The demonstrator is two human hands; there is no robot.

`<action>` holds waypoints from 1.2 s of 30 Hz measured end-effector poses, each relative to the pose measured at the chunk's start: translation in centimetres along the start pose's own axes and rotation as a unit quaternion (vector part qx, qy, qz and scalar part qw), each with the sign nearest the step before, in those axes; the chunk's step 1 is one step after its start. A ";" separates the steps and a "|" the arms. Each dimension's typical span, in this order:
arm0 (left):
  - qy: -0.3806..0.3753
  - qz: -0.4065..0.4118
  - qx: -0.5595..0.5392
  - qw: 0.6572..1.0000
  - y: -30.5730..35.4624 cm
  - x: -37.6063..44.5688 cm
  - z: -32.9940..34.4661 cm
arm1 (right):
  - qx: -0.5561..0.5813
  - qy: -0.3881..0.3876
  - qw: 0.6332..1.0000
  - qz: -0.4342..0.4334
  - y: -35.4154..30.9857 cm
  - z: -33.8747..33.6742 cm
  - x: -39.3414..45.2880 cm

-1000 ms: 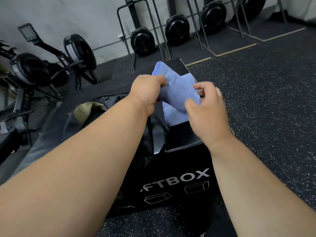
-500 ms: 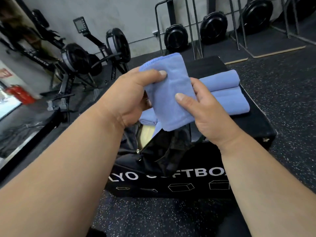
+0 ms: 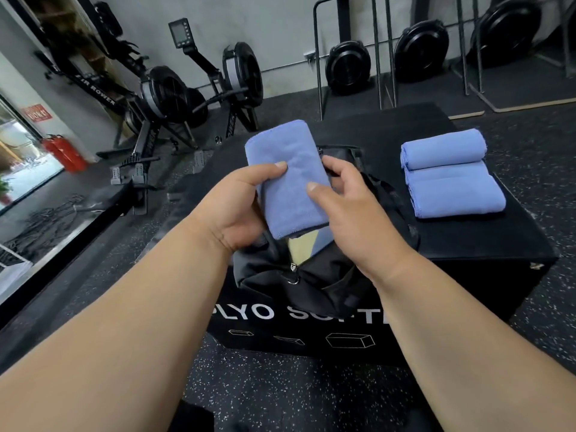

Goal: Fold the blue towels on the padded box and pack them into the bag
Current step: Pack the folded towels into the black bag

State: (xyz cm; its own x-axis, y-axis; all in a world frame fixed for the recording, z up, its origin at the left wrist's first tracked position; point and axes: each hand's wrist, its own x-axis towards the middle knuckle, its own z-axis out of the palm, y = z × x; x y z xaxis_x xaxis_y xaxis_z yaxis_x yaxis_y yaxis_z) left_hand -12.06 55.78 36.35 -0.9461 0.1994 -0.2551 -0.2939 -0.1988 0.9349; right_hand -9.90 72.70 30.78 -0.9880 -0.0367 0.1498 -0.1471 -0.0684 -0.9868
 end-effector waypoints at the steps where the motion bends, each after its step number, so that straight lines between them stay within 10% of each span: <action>1: -0.006 -0.004 -0.004 1.000 -0.2 0.4 -0.3 | 0.011 -0.012 1.000 0.017 0.1 -0.2 0.1; 12: 0.057 0.051 0.199 0.977 -3.1 3.5 -2.6 | -0.076 -0.023 0.995 0.063 2.1 -0.6 1.8; 17: 0.038 0.059 0.644 0.762 -6.4 2.9 -5.4 | -0.177 0.014 0.979 0.098 3.0 -0.5 2.5; 26: -0.021 0.096 0.836 0.540 -7.3 4.6 -7.9 | -0.247 -0.019 0.957 0.148 4.4 0.4 3.2; 36: 0.029 0.216 0.824 0.524 -5.8 2.6 -9.6 | -0.287 -0.082 0.945 0.131 6.0 2.4 4.6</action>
State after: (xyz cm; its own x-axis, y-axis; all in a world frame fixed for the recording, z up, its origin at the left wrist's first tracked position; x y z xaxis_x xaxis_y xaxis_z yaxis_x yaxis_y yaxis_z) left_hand -14.09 48.22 27.95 -0.8926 0.4382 0.1057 0.4198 0.8935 -0.1593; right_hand -15.20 69.72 25.66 -0.9805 -0.1339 -0.1439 0.0551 0.5157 -0.8550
